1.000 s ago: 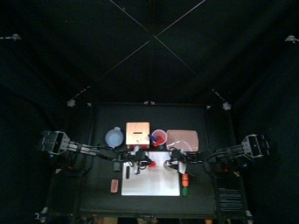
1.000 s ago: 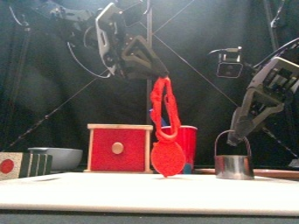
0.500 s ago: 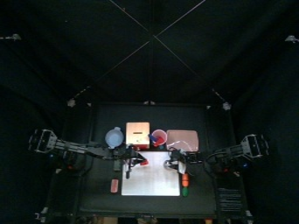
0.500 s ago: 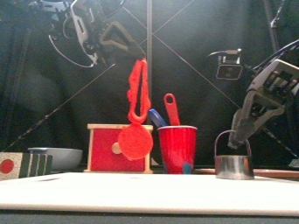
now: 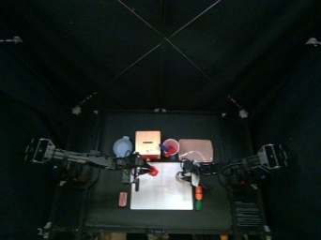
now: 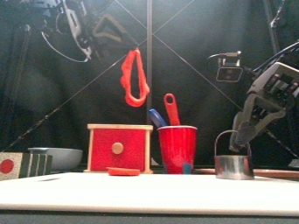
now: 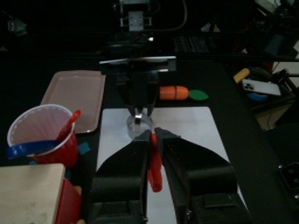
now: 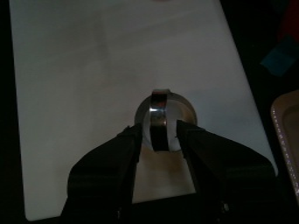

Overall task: Get the cutter from the drawer then cut the dough then place the extra dough in the bowl
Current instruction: Place the extra dough in the bowl

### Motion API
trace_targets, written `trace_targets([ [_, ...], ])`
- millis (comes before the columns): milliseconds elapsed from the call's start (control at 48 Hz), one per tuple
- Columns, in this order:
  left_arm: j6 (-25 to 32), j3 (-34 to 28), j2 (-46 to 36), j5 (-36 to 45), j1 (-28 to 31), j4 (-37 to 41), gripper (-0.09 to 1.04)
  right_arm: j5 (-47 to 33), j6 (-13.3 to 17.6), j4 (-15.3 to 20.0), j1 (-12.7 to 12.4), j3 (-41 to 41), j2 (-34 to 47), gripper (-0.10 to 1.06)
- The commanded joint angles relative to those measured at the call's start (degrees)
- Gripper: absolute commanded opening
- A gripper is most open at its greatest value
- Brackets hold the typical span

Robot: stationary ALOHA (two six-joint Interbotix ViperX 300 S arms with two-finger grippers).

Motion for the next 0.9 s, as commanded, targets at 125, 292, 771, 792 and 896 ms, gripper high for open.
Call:
trace_targets([
  [125, -0.1, 7.3, -9.7, 0.6, 4.4, 0.1, 0.57, -0.3, 0.0, 0.0, -0.1, -0.6, -0.5, 0.76],
  [292, -0.1, 13.4, -20.1, 1.8, 7.2, 0.3, 0.57, -0.3, -0.1, 0.0, -0.3, -0.8, -0.4, 0.76],
  [771, 0.1, 20.9, -33.7, 15.8, 26.5, 3.3, 0.58, -0.2, -0.2, 0.0, -0.3, -1.3, -0.1, 0.76],
  [792, 0.1, 21.1, -33.7, 16.1, 27.1, 3.7, 0.58, -0.3, -0.2, 0.0, -0.3, -1.3, -0.1, 0.76],
  [896, 0.1, 21.9, -33.2, 16.2, 29.6, 5.4, 0.6, -0.3, -0.3, 0.0, -0.3, -1.3, -0.1, 0.76],
])
